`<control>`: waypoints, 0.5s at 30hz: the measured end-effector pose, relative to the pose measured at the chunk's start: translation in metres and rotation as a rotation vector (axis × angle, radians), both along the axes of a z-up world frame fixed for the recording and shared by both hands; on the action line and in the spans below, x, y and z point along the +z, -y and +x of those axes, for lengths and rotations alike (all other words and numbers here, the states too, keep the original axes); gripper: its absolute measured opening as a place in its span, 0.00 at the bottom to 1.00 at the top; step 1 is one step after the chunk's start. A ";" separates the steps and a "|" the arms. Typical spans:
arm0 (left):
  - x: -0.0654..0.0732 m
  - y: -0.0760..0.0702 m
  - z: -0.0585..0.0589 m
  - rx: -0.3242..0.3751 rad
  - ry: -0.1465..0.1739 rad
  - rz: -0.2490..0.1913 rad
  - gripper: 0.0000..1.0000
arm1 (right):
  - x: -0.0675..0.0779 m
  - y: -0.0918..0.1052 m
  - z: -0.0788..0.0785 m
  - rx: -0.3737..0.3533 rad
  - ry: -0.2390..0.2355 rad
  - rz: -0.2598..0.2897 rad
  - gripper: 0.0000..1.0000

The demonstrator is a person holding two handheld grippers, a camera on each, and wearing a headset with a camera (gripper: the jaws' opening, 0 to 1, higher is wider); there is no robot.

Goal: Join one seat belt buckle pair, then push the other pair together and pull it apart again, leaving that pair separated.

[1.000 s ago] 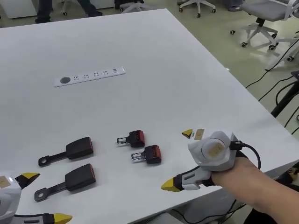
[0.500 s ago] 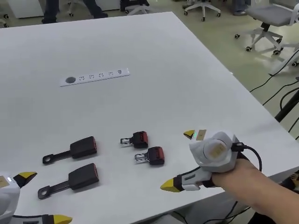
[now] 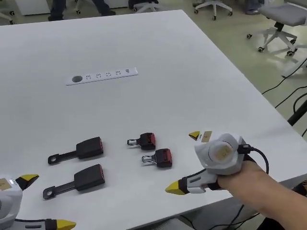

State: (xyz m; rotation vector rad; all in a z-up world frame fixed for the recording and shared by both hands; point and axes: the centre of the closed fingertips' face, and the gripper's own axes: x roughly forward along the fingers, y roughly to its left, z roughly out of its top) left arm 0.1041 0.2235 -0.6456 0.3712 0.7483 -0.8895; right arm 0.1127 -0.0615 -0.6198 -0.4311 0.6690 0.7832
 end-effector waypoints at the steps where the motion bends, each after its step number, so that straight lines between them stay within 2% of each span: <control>1: 0.000 0.000 0.000 0.000 -0.001 0.001 1.00 | 0.000 0.000 0.000 0.002 0.000 -0.002 1.00; 15: -0.001 0.002 0.003 -0.007 -0.007 0.005 1.00 | -0.003 0.000 0.002 0.019 -0.003 -0.021 1.00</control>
